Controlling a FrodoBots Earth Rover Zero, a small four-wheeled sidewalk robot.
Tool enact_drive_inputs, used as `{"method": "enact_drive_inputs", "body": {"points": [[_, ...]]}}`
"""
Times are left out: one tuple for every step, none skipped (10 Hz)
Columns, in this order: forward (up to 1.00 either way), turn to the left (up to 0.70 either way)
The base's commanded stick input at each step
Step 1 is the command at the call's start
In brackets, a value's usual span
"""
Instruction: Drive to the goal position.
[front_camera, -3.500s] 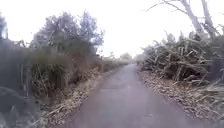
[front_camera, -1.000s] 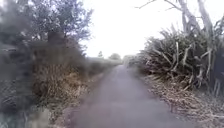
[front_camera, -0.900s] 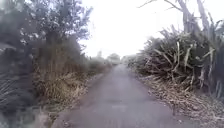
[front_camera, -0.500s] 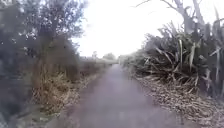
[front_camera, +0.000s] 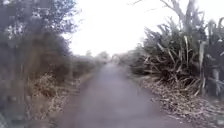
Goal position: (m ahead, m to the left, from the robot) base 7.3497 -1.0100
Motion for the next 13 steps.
{"method": "enact_drive_inputs", "body": {"points": [[0.70,0.00],[0.70,0.00],[0.70,0.00],[0.70,0.00],[0.70,0.00],[0.70,0.00],[0.70,0.00],[0.70,0.00],[0.70,0.00],[0.70,0.00],[0.70,0.00],[0.70,0.00],[0.70,0.00]]}}
